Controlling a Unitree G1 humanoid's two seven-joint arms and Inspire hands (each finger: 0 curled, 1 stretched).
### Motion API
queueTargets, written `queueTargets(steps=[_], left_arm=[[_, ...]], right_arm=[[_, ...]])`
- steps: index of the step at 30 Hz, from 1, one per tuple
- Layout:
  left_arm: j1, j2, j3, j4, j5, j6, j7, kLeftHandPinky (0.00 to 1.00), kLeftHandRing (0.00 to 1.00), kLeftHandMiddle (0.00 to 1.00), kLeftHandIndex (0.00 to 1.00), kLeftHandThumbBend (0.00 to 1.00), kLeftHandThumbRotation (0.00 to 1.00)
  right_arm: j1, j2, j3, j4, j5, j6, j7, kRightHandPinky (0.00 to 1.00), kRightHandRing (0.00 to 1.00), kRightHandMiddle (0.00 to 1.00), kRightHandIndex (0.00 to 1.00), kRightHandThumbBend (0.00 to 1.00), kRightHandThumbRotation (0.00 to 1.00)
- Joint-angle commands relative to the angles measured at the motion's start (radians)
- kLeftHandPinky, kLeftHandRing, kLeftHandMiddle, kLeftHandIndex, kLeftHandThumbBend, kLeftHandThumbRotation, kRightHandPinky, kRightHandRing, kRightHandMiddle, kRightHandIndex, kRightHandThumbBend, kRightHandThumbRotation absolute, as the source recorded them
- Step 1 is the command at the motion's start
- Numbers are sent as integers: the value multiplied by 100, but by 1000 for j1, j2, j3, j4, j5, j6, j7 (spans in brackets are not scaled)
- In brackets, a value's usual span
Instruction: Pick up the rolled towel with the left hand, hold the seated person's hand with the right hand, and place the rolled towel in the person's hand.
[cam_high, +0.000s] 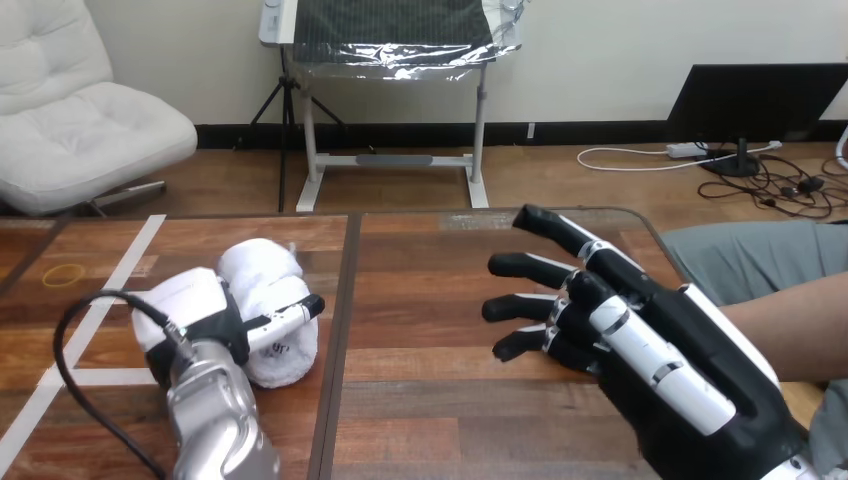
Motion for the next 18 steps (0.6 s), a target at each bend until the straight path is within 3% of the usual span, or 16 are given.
queueTargets(steps=[1,8,18], left_arm=[[-85,25,-36,57,-13,-26,26,26,33,42,80,84,96],[-106,37,-51,92,-35,-51,49,11,15,26,79,82,96],[-100,43,-54,93,-64,-65,97,12,18,30,72,76,87]], right_arm=[[-48,6,-16,4,28,-11,5,58,69,79,90,24,48],[-54,-4,-16,-9,28,8,-6,59,69,79,90,23,48],[-62,-9,-19,-15,25,18,-9,58,69,79,90,20,46]])
